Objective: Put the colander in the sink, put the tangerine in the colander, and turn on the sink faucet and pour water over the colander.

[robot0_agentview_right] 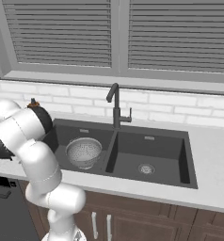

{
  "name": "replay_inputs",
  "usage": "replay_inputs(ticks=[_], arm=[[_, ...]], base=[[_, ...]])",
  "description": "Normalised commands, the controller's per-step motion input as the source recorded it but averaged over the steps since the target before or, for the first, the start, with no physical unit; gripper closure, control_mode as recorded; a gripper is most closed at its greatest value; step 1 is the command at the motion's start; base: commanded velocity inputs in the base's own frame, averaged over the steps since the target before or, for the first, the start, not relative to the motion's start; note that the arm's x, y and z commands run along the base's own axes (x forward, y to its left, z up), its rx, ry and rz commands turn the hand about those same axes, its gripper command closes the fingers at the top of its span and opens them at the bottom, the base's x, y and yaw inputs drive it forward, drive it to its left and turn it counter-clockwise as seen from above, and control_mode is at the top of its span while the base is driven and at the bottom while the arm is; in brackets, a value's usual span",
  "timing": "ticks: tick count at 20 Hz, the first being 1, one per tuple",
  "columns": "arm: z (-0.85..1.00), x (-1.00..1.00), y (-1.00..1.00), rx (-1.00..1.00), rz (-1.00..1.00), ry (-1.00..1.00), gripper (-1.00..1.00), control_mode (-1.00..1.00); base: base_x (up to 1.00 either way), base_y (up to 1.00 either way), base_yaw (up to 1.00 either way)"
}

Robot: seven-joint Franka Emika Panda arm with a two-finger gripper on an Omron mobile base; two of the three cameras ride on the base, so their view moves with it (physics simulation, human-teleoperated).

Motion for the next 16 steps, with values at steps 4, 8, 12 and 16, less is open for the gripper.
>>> replay_inputs(ticks=[4, 8, 12, 16], arm=[[-0.17, 0.22, 0.09, 0.00, -0.04, 0.00, -1.00, -1.00], [-0.18, 0.14, 0.19, 0.00, -0.04, 0.00, -1.00, -1.00], [-0.17, 0.03, 0.19, 0.00, -0.03, 0.00, -1.00, -1.00], [-0.27, 0.01, 0.05, 0.00, -0.04, 0.00, -1.00, -1.00]], base=[[0.00, 0.00, 0.00], [0.00, 0.00, 0.00], [0.00, 0.00, 0.00], [0.00, 0.00, 0.00]])
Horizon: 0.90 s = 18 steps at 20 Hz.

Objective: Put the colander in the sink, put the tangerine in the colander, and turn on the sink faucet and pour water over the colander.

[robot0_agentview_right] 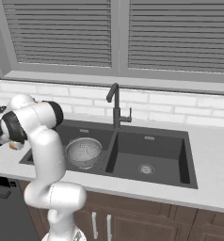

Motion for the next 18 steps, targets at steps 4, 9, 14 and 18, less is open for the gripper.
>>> replay_inputs(ticks=[4, 9, 14, 18], arm=[[-0.25, 0.03, 0.00, -0.03, -0.02, 0.00, -1.00, -1.00], [-0.15, 0.16, 0.00, -0.03, 0.00, -0.02, -1.00, -1.00], [-0.12, 0.17, 0.00, 0.00, 0.00, -0.03, -1.00, -1.00], [-0.18, 0.11, 0.00, 0.00, 0.00, 0.00, -1.00, -1.00]], base=[[0.00, 0.00, 0.00], [0.00, 0.00, 0.00], [0.00, 0.00, 0.00], [0.00, 0.00, 0.00]])
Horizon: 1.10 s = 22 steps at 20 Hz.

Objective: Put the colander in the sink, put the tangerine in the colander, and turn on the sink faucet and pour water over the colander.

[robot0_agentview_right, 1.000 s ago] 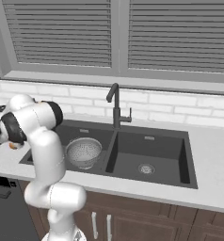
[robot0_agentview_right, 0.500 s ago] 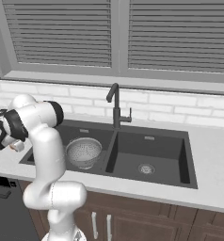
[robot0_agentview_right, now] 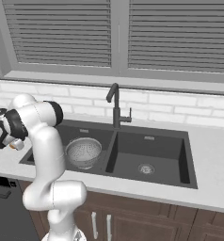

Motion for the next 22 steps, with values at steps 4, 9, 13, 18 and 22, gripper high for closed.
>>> replay_inputs(ticks=[4, 9, 13, 18, 22], arm=[[-0.29, 0.07, -0.01, 0.00, 0.00, 0.00, -1.00, -1.00], [-0.29, 0.06, -0.14, -0.01, 0.00, 0.00, -1.00, -1.00], [-0.30, 0.01, -0.13, -0.02, 0.00, 0.00, 1.00, -1.00], [-0.32, 0.00, -0.27, -0.04, 0.00, 0.00, 1.00, -1.00], [-0.30, 0.00, -0.24, -0.01, 0.00, 0.00, 1.00, -1.00]], base=[[0.00, 0.00, 0.00], [0.00, 0.00, 0.00], [0.00, 0.00, 0.00], [0.00, 0.00, 0.00], [0.00, 0.00, 0.00]])
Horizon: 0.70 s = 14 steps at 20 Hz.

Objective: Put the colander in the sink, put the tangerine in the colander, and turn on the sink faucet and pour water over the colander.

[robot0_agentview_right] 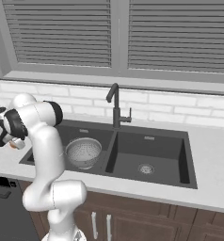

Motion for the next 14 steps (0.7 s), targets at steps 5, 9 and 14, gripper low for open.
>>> replay_inputs(ticks=[5, 9, 14], arm=[[0.04, -0.01, -0.48, 0.00, 0.00, 0.00, 1.00, -1.00], [0.29, -0.16, -0.77, 0.00, 0.00, 0.00, 1.00, -1.00], [0.28, -0.16, -0.90, 0.00, 0.00, 0.00, 1.00, -1.00]], base=[[0.00, 0.00, 0.00], [0.00, 0.00, 0.00], [0.00, 0.00, 0.00]])
